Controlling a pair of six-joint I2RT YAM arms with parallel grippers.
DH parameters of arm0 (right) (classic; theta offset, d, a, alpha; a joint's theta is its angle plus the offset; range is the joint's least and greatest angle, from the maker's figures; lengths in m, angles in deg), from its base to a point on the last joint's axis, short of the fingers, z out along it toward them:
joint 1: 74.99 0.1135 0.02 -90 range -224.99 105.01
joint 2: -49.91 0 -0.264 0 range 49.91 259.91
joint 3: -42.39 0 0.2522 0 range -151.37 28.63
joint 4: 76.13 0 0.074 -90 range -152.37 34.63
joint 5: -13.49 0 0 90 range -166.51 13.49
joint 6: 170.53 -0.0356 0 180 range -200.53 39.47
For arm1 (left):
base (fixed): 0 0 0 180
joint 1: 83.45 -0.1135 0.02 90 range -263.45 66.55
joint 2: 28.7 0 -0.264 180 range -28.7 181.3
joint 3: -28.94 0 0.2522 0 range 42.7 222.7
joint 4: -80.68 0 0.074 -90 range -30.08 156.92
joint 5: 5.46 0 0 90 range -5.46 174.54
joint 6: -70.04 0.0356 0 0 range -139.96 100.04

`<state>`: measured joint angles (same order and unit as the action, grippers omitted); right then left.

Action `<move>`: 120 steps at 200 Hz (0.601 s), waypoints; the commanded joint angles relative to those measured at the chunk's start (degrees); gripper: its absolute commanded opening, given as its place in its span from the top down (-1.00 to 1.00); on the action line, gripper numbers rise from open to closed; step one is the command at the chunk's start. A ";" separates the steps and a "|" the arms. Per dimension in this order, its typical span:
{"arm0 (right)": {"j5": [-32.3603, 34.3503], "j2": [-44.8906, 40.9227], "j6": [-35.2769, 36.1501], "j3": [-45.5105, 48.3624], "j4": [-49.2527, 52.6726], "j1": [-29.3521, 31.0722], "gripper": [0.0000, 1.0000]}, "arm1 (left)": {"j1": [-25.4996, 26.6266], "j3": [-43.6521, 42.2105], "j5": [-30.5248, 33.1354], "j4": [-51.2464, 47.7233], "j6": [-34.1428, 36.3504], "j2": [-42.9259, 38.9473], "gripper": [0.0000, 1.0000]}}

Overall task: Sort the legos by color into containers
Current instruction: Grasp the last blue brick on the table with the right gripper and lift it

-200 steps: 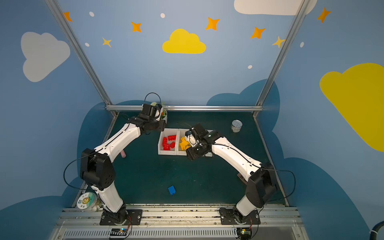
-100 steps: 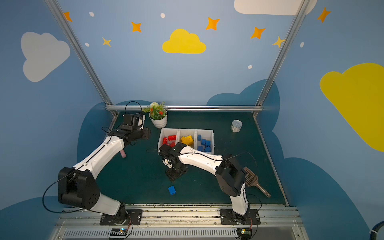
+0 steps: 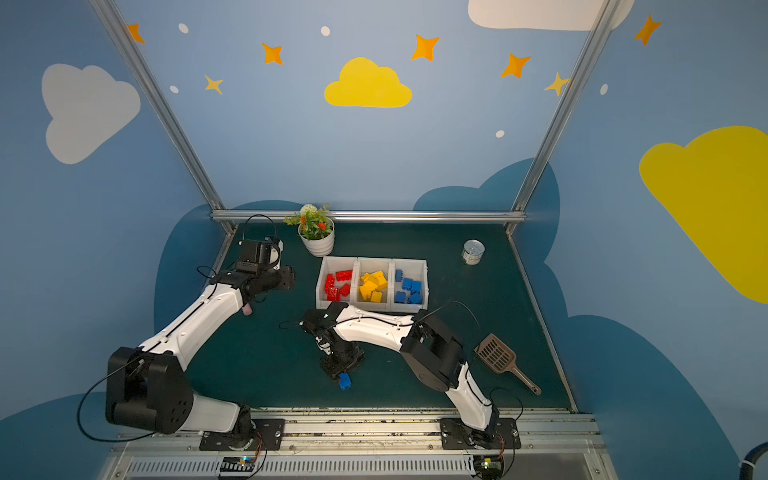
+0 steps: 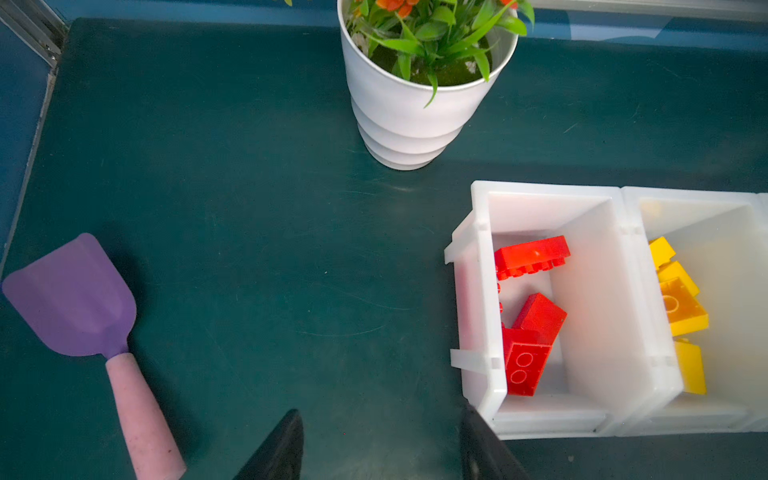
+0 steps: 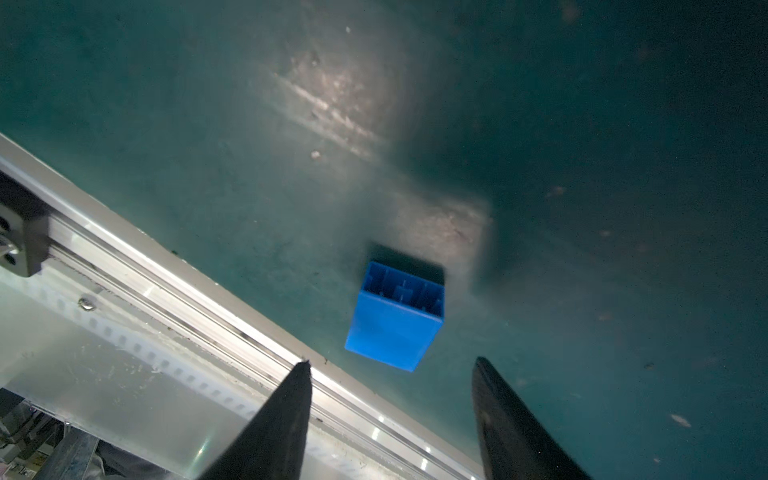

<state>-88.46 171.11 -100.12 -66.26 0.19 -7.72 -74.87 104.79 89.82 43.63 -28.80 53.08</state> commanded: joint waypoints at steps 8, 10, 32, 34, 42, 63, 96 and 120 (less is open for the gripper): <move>-0.89 2.38 -1.61 -2.00 2.33 0.31 -0.20 | -0.07 -0.71 -0.80 0.70 -0.28 -2.11 -0.21; -0.89 2.52 -1.68 -2.10 2.37 0.32 -0.20 | -0.12 -0.77 -0.80 0.70 -0.30 -2.14 -0.21; -0.12 3.46 -2.53 -2.77 2.99 0.25 -0.14 | -0.13 -1.41 -0.88 0.79 -0.30 -2.43 -0.21; -0.04 3.56 -2.55 -2.83 3.00 0.30 -0.13 | -0.14 -1.43 -0.93 0.79 -0.28 -2.42 -0.21; 0.23 3.75 -2.78 -2.93 3.18 0.31 -0.11 | -0.04 -1.69 -0.97 0.79 -0.16 -2.48 -0.21; 0.61 4.53 -3.00 -3.66 3.74 0.31 -0.04 | -0.13 -1.97 -0.82 0.81 -0.04 -2.42 -0.21; 0.43 5.86 -2.98 -4.99 4.53 0.25 0.05 | -0.06 -2.21 -0.62 0.73 0.41 -2.59 -0.21; 0.27 6.83 -2.90 -6.04 5.26 0.41 0.14 | -0.07 -2.40 -0.70 0.91 0.62 -2.59 -0.21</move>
<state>-88.30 176.23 -102.68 -70.40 2.97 -7.64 -74.87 102.89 89.38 43.92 -28.78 51.53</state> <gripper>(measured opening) 0.456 0.603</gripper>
